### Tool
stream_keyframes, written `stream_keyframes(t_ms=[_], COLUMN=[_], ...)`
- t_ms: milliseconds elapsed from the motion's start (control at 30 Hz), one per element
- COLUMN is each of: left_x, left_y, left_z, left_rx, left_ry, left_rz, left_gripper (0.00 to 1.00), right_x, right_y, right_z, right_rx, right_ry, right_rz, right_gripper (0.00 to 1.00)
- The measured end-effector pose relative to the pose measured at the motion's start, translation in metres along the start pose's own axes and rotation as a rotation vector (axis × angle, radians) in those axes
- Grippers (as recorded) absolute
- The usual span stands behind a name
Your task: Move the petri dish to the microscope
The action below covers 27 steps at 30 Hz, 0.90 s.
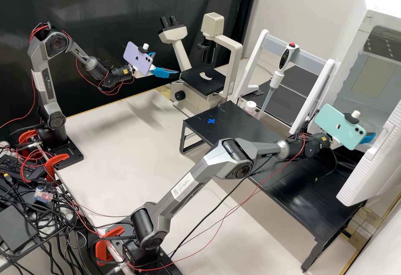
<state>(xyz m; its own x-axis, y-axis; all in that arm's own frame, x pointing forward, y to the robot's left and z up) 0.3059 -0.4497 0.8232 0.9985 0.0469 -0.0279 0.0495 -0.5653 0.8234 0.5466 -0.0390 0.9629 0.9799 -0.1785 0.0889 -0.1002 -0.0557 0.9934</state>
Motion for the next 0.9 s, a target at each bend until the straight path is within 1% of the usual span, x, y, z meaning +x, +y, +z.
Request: stream_keyframes(t_ms=[300, 667, 767, 833, 900], left_x=[0.000, 0.000, 0.000, 0.000, 0.000], left_y=[0.000, 0.000, 0.000, 0.000, 0.000], left_z=[0.000, 0.000, 0.000, 0.000, 0.000], left_rx=[0.000, 0.000, 0.000, 0.000, 0.000], left_ry=[0.000, 0.000, 0.000, 0.000, 0.000], left_rz=[0.000, 0.000, 0.000, 0.000, 0.000], left_gripper=[1.00, 1.00, 1.00, 1.00, 1.00], right_x=[-0.001, -0.017, -0.029, -0.039, -0.050], right_y=[-0.001, 0.012, 0.017, 0.021, 0.025], right_z=[0.002, 0.011, 0.015, 0.016, 0.016], right_rx=[0.001, 0.003, 0.017, 0.041, 0.050], right_ry=[0.002, 0.023, 0.027, 0.037, 0.046], right_rz=[-0.002, 0.006, 0.008, 0.022, 0.037], right_gripper=[0.00, 0.00, 0.00, 0.00, 0.00])
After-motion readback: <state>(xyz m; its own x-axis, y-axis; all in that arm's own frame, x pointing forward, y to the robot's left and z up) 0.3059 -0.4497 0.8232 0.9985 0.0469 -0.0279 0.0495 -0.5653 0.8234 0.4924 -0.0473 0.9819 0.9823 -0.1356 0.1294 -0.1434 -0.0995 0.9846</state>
